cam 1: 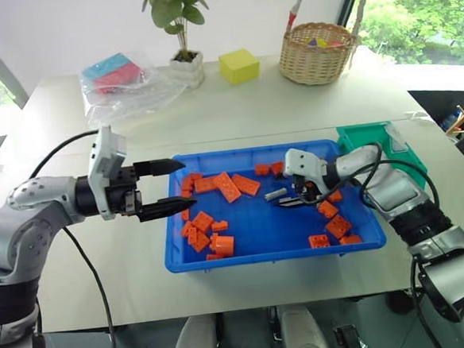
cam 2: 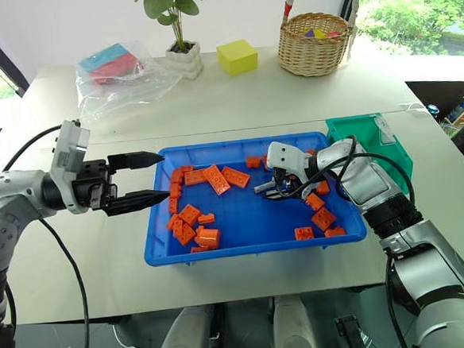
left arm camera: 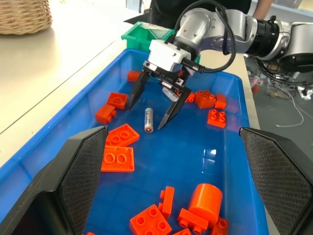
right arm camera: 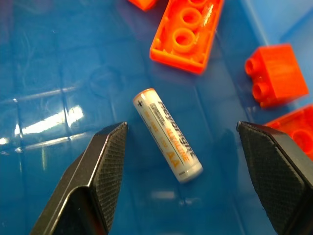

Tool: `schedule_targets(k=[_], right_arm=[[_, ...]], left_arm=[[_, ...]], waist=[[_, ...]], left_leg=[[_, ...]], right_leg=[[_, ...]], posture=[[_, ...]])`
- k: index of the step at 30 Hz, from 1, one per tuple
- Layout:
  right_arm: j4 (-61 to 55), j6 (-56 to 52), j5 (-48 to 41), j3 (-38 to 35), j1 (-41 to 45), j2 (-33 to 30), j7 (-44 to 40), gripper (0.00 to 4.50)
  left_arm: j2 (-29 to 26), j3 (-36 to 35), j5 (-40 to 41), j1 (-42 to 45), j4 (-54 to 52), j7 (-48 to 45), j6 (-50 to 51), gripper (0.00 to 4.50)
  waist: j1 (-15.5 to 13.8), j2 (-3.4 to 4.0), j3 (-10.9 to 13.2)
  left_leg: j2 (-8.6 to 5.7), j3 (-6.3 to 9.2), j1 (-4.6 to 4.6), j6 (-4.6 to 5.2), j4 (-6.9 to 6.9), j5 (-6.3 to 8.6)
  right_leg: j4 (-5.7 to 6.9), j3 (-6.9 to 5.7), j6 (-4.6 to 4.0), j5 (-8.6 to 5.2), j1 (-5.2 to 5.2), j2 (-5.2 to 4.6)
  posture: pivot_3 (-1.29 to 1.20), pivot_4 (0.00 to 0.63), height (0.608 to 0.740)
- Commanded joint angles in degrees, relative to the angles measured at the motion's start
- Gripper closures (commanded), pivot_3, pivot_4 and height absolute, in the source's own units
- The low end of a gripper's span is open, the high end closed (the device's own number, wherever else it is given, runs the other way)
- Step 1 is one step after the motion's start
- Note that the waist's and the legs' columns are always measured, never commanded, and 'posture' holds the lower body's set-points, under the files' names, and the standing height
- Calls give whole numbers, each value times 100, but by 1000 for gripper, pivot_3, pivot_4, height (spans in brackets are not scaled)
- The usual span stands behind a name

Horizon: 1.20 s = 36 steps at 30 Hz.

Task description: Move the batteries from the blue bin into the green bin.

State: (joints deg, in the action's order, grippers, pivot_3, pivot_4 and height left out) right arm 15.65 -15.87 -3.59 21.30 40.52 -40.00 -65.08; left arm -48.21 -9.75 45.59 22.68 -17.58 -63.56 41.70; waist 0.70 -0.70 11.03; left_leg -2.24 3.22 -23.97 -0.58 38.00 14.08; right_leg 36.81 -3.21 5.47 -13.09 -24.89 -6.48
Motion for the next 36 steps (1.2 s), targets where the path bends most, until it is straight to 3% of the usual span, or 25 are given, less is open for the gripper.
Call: schedule_targets(k=[1,7,8,13,21,25,33,36], right_arm=[[61,46,56,-159,-56,30,-32,1396],[-422,-298,-120,-422,-252,88,52,4334],[-548,-396,-163,-486,-303,76,59,4448],[-1558,-1162,-556,-1147,-704,-120,282,4443],[-2341,-2445,-456,-3081,-1408,-595,2048,4443],[-2633,-3006,-504,-3940,-1977,-873,2429,4443],[-2770,-3529,-689,-4437,-2882,-721,2828,4443],[-2817,-3694,-800,-4489,-2700,-618,3038,2977]], left_arm=[[-67,-25,5,112,-33,-30,-46,0],[-32,55,-21,218,35,-48,-55,0],[-28,69,-24,227,41,-52,-57,0],[-17,136,-21,274,82,-72,-75,0],[21,195,-51,255,140,-119,-135,0],[62,224,-40,242,125,-133,-138,0],[194,350,-103,459,235,-161,-170,0],[218,362,-118,458,226,-164,-170,0]], waist=[[2,0,0],[-6,0,0],[-10,0,0],[-19,0,0],[-57,0,0],[-143,0,0],[-127,0,0],[-115,0,0]], left_leg=[[0,0,0,0,0,0],[0,0,1,0,0,0],[0,0,1,0,0,0],[-1,1,-1,0,1,0],[-2,1,-3,0,2,0],[-2,-2,-5,0,1,0],[0,-9,-3,2,2,1],[2,-10,-1,2,3,1]], right_leg=[[0,0,0,0,0,0],[1,1,0,0,1,0],[1,1,0,0,2,0],[1,1,0,0,1,-1],[-2,1,0,0,1,-4],[-3,1,-1,-1,0,-5],[-18,2,-15,-7,9,-4],[-17,2,-3,1,9,-2]], posture=[[0,150,702],[0,150,702],[0,150,702],[0,150,702],[0,150,702],[0,150,702],[0,150,702],[0,150,702]])
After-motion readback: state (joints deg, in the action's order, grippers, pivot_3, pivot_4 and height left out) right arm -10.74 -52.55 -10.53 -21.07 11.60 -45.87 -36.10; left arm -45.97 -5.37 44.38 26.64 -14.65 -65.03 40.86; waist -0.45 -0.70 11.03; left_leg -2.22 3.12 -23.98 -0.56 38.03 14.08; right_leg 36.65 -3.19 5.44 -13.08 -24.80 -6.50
